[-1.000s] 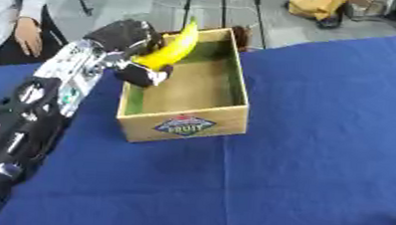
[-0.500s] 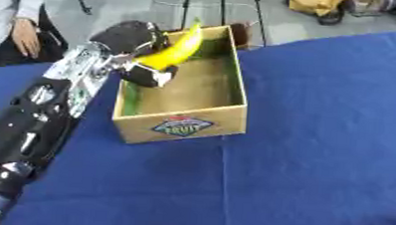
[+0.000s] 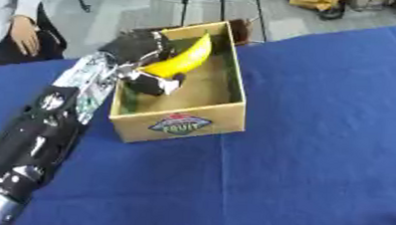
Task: Pick up objects on the table and place them in the box.
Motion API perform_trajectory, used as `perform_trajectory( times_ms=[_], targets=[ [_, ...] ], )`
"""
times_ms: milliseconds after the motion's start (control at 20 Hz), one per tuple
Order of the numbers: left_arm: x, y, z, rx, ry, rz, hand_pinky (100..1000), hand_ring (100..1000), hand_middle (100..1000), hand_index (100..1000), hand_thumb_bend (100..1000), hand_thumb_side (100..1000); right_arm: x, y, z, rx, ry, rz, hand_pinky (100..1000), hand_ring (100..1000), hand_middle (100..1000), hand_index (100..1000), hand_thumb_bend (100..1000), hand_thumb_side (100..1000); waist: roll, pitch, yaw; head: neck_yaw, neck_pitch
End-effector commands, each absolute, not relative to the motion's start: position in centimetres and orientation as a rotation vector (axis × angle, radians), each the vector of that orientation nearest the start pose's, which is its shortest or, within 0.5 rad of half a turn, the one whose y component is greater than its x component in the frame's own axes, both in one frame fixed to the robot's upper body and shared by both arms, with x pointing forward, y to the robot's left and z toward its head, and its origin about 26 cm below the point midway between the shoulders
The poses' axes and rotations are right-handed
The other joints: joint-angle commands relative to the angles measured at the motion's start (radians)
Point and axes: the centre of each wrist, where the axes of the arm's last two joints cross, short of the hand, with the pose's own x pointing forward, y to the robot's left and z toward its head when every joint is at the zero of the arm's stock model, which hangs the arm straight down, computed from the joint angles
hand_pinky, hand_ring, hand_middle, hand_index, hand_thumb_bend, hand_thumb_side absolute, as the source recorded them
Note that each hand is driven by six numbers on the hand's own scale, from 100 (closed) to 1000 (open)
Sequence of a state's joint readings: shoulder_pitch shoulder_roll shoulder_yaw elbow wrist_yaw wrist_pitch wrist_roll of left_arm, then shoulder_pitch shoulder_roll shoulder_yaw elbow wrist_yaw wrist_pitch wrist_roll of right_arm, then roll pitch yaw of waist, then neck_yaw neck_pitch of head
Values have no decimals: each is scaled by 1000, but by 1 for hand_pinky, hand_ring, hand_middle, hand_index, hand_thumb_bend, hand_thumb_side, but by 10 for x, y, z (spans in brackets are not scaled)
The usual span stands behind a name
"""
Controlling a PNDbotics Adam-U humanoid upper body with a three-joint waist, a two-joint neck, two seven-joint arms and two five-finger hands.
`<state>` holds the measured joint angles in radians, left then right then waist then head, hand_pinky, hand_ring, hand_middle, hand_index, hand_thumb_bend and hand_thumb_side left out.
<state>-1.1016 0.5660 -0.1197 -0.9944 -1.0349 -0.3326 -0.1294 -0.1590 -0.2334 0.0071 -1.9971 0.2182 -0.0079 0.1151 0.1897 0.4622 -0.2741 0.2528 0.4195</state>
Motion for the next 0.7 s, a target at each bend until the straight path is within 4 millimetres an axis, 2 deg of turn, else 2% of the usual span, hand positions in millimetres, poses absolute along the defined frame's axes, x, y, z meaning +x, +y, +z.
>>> perform_trajectory(
  times_ms=[50,100,150,300,400,450,500,550,600,700],
  targets=[
    [473,297,319,-1828,2376,1998,298,602,519,685,100,587,284,-258,154,-278,-2097,540,774,774,484,714,100,951,-3,-17,-1,0,-15],
    [473,296,318,-1820,2376,2008,307,607,525,694,100,589,284,-258,154,-276,-2097,541,774,774,484,714,100,951,-2,-16,-2,0,-16],
    [474,296,316,-1811,2378,2018,364,650,589,749,100,615,284,-258,154,-276,-2098,541,774,774,484,714,100,951,-1,-15,-4,0,-19],
    [476,296,310,-1796,2373,2074,442,717,673,824,100,679,284,-257,155,-272,-2097,541,774,775,483,714,100,940,1,-14,-7,-1,-19],
    [477,298,309,-1788,2364,2111,480,746,711,862,146,727,285,-257,156,-261,-2096,543,775,775,484,714,100,942,1,-13,-8,-1,-19],
    [477,299,309,-1787,2360,2124,543,788,774,919,236,792,285,-257,156,-257,-2097,544,775,775,484,714,100,944,1,-13,-9,-2,-19],
    [477,300,309,-1786,2356,2132,551,793,782,928,255,804,285,-257,156,-255,-2098,543,775,775,484,714,100,944,1,-13,-9,-3,-19],
    [476,301,309,-1786,2356,2135,597,821,816,964,408,911,285,-257,156,-255,-2097,542,775,775,484,714,100,943,1,-13,-8,-4,-19],
    [476,302,310,-1786,2357,2134,615,833,827,973,472,968,285,-257,156,-255,-2097,541,775,776,484,714,100,943,1,-13,-8,-5,-18],
    [475,303,313,-1789,2374,2102,639,848,839,976,505,1000,285,-258,156,-255,-2095,540,775,776,484,714,100,943,2,-14,-5,-7,-16]
  ],
)
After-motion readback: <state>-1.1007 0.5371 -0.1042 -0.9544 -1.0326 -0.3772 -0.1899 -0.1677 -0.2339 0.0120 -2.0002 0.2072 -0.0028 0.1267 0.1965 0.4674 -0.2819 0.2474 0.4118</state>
